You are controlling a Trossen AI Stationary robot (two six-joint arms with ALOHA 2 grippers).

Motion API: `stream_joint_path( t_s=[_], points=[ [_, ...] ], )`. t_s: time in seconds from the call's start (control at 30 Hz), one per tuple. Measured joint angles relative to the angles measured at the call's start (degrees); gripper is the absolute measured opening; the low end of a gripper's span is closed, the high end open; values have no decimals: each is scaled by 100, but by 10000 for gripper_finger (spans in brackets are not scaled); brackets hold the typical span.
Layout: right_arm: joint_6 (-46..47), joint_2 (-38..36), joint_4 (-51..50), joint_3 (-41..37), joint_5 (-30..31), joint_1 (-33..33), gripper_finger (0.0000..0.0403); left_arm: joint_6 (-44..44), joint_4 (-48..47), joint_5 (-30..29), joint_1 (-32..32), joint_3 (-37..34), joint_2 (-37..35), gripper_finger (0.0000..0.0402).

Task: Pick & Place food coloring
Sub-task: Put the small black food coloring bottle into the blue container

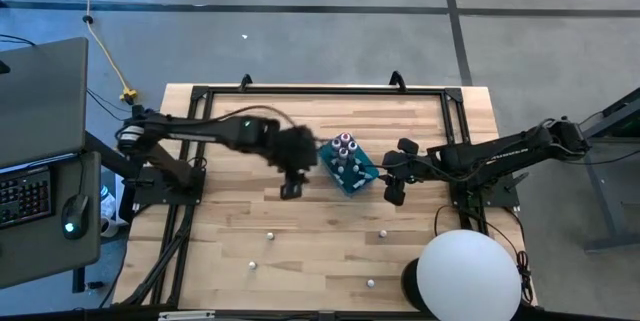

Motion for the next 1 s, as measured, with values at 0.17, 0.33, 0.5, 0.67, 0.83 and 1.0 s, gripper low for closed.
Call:
stream_joint_path(
  t_s=[0.17,0.33,0.5,0.67,0.83,1.0],
  points=[
    [167,0,-6,0,0,0,149,-762,21,-745,-858,-948,-627,161],
    [273,0,-8,0,11,0,149,-1720,737,-1501,-1927,-2243,-1216,161],
    [314,2,69,0,18,0,149,-2303,1687,-1880,-2660,-3292,-1476,161],
    [220,2,232,0,19,0,149,-2679,2942,-2134,-3105,-4084,-1462,161],
    [-32,2,272,0,19,1,149,-2841,4162,-2219,-3363,-4826,-1430,161],
    [-46,2,274,0,20,2,149,-2967,4948,-2248,-3435,-5266,-1432,161]
  ],
)
